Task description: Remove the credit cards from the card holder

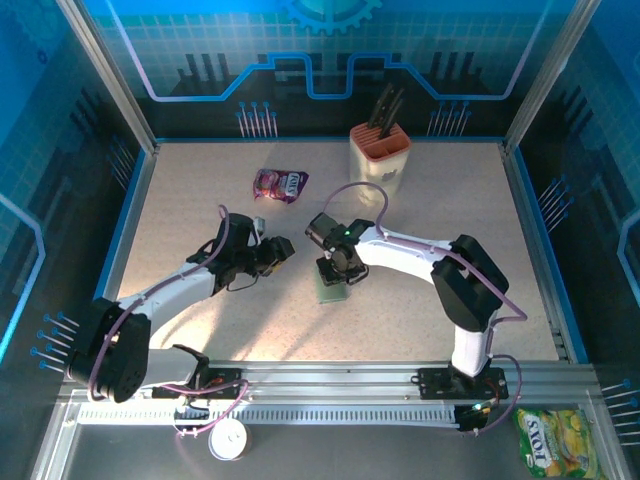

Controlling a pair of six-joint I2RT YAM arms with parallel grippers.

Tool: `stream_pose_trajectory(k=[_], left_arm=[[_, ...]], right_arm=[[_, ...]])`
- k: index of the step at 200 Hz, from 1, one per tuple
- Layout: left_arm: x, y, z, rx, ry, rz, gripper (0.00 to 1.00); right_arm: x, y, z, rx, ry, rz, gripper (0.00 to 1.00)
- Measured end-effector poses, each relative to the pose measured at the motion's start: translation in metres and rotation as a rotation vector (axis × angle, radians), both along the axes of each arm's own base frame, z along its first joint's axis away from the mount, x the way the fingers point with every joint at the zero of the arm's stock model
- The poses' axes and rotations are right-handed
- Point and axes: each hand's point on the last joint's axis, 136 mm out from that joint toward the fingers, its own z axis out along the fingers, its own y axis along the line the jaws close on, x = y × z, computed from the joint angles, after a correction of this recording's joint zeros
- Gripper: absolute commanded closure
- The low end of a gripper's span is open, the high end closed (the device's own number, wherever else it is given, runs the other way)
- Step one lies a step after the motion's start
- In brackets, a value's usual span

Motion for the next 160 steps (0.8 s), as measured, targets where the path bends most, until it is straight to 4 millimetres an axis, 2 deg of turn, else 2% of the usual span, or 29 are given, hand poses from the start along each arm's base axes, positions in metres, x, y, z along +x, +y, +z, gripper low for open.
stream_pose_trajectory(k=[39, 56, 105, 160], left_arm=[[0.0, 0.0, 0.0, 0.001, -0.002, 0.002, 0.54], [0.002, 0.0, 0.001, -0.002, -0.009, 0.002, 0.54], [0.005, -0.002, 0.004, -0.009, -0.027, 0.001, 0.55], [0.003, -0.002, -0.007, -0.003, -0.005, -0.002, 0.55]], right_arm=[[0.003, -0.004, -0.01, -0.024, 0.024, 0.013, 0.64], [0.002, -0.004, -0.014, -0.02, 0.04, 0.019, 0.61], [-0.004, 0.002, -0.017, 0.019, 0.088, 0.024, 0.59], [-0.01, 0.013, -0.015, 0.081, 0.134, -0.041, 0.57]])
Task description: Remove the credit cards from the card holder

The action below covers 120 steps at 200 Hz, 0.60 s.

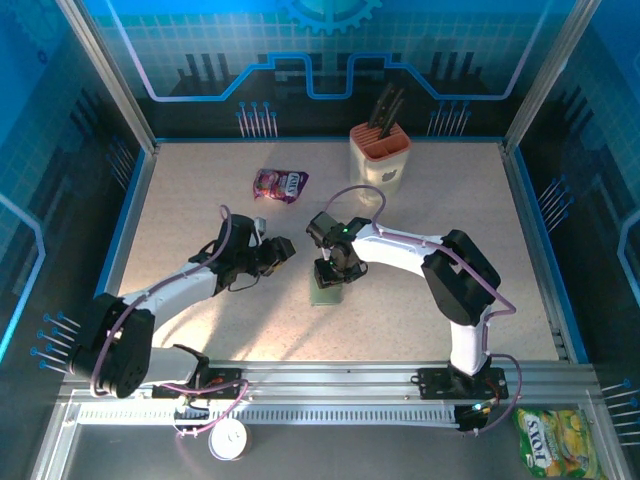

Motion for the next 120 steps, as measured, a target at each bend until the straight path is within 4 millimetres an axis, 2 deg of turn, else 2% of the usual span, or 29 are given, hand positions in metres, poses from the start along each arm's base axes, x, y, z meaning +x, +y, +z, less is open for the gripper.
stream_pose_trajectory(k=[59, 83, 120], left_arm=[[-0.001, -0.002, -0.001, -0.006, 0.005, -0.008, 0.56], [0.0, -0.002, -0.001, -0.017, 0.008, -0.003, 0.68], [-0.002, -0.004, -0.01, -0.028, 0.03, -0.007, 0.94]], right_arm=[[-0.003, 0.001, 0.011, -0.07, -0.043, -0.011, 0.58], [-0.005, 0.002, 0.014, -0.083, -0.046, -0.012, 0.59], [-0.003, 0.005, 0.011, -0.092, -0.038, -0.018, 0.59]])
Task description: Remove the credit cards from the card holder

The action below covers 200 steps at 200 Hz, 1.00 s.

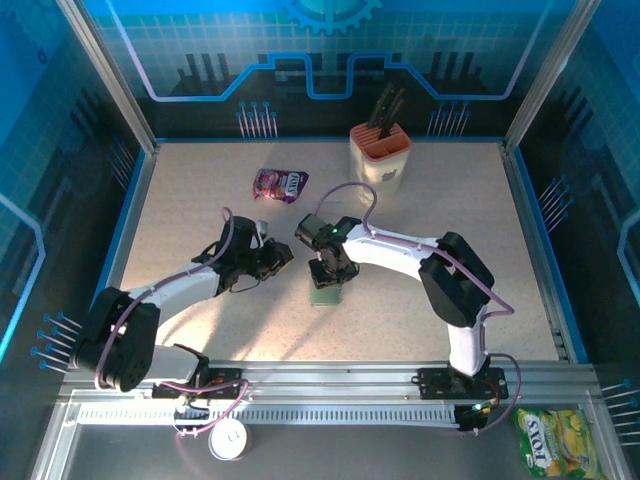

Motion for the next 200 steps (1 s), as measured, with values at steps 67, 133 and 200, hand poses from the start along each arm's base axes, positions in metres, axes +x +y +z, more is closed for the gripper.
stream_pose_trajectory(k=[67, 133, 200], left_arm=[[0.007, 0.017, 0.0, -0.011, -0.011, 0.019, 1.0], [0.005, 0.014, -0.002, -0.012, 0.015, -0.013, 1.0], [-0.008, -0.017, -0.021, -0.026, 0.075, -0.079, 1.0]], right_arm=[[-0.002, -0.002, -0.014, -0.032, 0.028, 0.0, 0.63], [-0.001, -0.003, -0.014, -0.043, 0.026, 0.007, 0.77], [-0.001, -0.001, -0.013, -0.01, 0.016, 0.016, 0.92]])
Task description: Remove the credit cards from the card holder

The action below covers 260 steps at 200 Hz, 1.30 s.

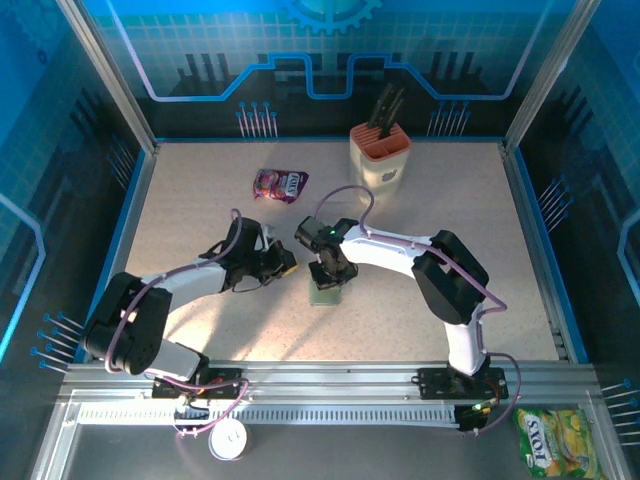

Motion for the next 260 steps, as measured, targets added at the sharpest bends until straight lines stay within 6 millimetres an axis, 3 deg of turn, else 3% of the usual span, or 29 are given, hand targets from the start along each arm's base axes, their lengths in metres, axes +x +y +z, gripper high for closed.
stream_pose_trajectory(k=[37, 114, 202, 260], left_arm=[[-0.008, -0.022, -0.011, -0.022, 0.039, -0.031, 1.0], [-0.024, -0.049, -0.032, -0.08, 0.142, -0.085, 1.0], [-0.028, -0.054, -0.043, -0.024, 0.215, -0.141, 1.0], [-0.028, -0.059, -0.046, -0.01, 0.235, -0.188, 1.0]], right_arm=[[0.0, -0.001, 0.001, 0.043, -0.01, -0.008, 1.0], [0.0, -0.002, 0.001, 0.159, -0.013, -0.027, 1.0], [0.001, -0.004, 0.001, 0.177, -0.022, -0.054, 1.0], [0.002, -0.012, 0.004, 0.094, -0.044, -0.067, 1.0]])
